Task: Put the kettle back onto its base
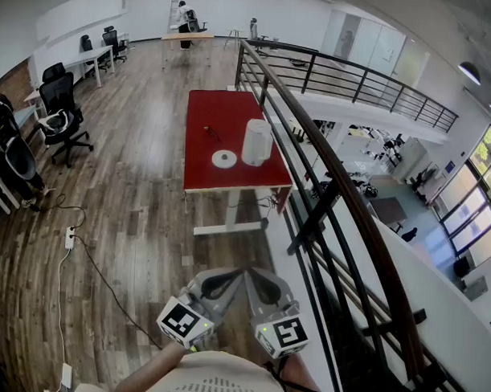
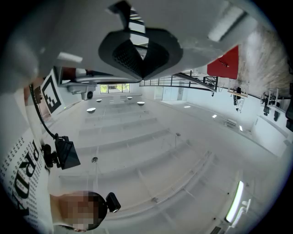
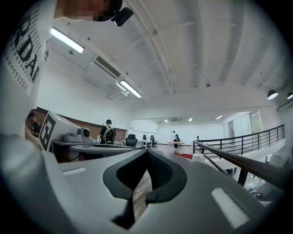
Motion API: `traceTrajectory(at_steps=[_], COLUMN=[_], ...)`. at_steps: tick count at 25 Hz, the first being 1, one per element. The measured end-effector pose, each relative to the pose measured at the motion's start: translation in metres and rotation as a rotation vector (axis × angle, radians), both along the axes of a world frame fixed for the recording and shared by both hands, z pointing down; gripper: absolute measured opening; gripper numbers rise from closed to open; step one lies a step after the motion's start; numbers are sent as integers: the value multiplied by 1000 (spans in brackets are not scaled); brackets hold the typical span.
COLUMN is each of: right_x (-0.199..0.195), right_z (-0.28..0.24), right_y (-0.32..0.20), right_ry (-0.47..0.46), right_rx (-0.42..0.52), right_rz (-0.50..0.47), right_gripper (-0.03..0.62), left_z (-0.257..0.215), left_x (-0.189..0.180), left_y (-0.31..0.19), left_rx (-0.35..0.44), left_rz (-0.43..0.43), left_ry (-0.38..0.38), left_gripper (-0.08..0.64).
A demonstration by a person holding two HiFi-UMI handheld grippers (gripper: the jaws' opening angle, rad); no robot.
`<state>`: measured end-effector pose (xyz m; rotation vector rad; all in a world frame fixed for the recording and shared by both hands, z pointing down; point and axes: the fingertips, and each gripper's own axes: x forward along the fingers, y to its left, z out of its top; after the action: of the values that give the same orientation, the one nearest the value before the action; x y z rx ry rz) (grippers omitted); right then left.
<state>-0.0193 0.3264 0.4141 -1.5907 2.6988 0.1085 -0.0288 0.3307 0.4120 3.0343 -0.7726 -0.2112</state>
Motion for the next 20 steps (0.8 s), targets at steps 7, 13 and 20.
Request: traceTrajectory(at_steps=[7,13,20], right_x=[4,5,5], right_z=[0,2,-6], right_y=[-2,-4,-8], right_ry=[-3,-15,60], right_rx=[3,21,33], right_rz=[-1,18,11], right_gripper=[8,8,8], left_z=[5,7,-5], left_x=[3,3,6], left_y=[-2,-4,-10], left_rx=[10,30,45], left_rz=[-8,-17,-59], left_ry=[-32,-38,-24], left_gripper=[-9,-9,-9])
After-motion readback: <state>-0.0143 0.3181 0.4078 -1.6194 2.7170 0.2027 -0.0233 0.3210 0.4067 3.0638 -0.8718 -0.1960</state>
